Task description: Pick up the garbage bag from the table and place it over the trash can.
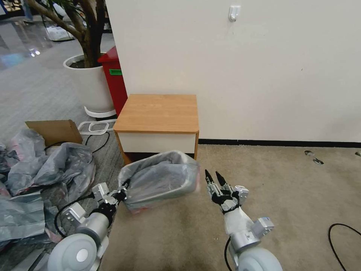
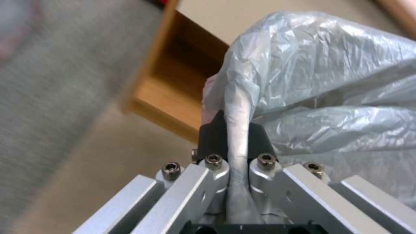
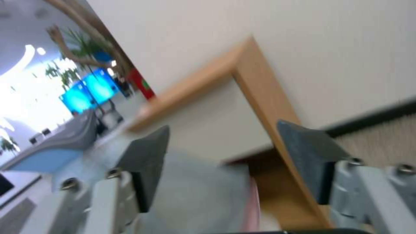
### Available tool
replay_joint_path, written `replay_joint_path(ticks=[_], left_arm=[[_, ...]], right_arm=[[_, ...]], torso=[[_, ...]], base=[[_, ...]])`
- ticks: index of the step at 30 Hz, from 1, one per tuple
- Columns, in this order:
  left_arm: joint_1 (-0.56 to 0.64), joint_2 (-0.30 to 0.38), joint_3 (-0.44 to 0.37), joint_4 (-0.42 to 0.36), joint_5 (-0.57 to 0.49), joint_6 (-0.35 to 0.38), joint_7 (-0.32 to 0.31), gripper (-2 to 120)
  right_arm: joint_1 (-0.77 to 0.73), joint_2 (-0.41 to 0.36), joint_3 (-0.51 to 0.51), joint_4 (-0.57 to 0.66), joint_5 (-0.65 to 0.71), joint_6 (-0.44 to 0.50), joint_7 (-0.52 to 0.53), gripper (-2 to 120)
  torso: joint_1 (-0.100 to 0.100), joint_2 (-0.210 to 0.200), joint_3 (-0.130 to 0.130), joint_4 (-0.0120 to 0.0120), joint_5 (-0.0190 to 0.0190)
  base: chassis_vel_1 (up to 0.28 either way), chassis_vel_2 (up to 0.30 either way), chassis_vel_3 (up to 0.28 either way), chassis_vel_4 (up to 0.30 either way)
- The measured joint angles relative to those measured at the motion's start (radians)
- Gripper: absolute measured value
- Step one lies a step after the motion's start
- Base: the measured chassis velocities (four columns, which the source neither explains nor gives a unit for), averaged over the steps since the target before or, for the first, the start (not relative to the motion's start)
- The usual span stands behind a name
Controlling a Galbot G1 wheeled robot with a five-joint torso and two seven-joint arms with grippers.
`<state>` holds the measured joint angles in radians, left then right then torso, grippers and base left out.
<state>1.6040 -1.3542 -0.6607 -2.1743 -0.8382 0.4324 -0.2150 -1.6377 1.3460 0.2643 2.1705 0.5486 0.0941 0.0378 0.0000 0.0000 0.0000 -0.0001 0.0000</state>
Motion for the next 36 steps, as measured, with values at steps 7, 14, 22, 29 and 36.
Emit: replay_joint_path(ticks=[7, 14, 22, 29, 36], left_arm=[[0.028, 0.024, 0.064, -0.012, 0.292, -0.049, 0.022, 0], [0.056, 0.044, 0.141, -0.029, 0.585, -0.116, 0.068, 0], [0.058, 0.005, 0.183, -0.015, 0.656, -0.129, 0.068, 0], [0.067, 0.008, 0.179, -0.003, 0.676, -0.140, 0.068, 0], [0.069, 0.002, 0.176, 0.008, 0.684, -0.148, 0.068, 0]], right_arm=[[0.069, -0.070, 0.008, 0.057, -0.230, 0.063, -0.011, 91], [0.222, -0.308, -0.137, 0.040, -0.548, -0.034, -0.082, 71], [0.465, -0.389, -0.391, 0.035, -0.516, -0.421, -0.105, 41], [0.680, -0.388, -0.567, 0.004, -0.429, -0.692, -0.109, 16], [0.816, -0.375, -0.669, -0.068, -0.407, -0.760, -0.122, 0]], torso=[[0.000, 0.000, 0.000, 0.0000, -0.0001], [0.000, 0.000, 0.000, 0.0002, 0.0002], [0.000, 0.000, 0.000, 0.0002, 0.0001], [0.000, 0.000, 0.000, 0.0001, -0.0001], [0.000, 0.000, 0.000, 0.0001, -0.0002]], base=[[0.000, 0.000, 0.000, 0.000], [0.000, 0.000, 0.000, 0.000], [0.000, 0.000, 0.000, 0.000], [0.000, 0.000, 0.000, 0.000], [0.000, 0.000, 0.000, 0.000]])
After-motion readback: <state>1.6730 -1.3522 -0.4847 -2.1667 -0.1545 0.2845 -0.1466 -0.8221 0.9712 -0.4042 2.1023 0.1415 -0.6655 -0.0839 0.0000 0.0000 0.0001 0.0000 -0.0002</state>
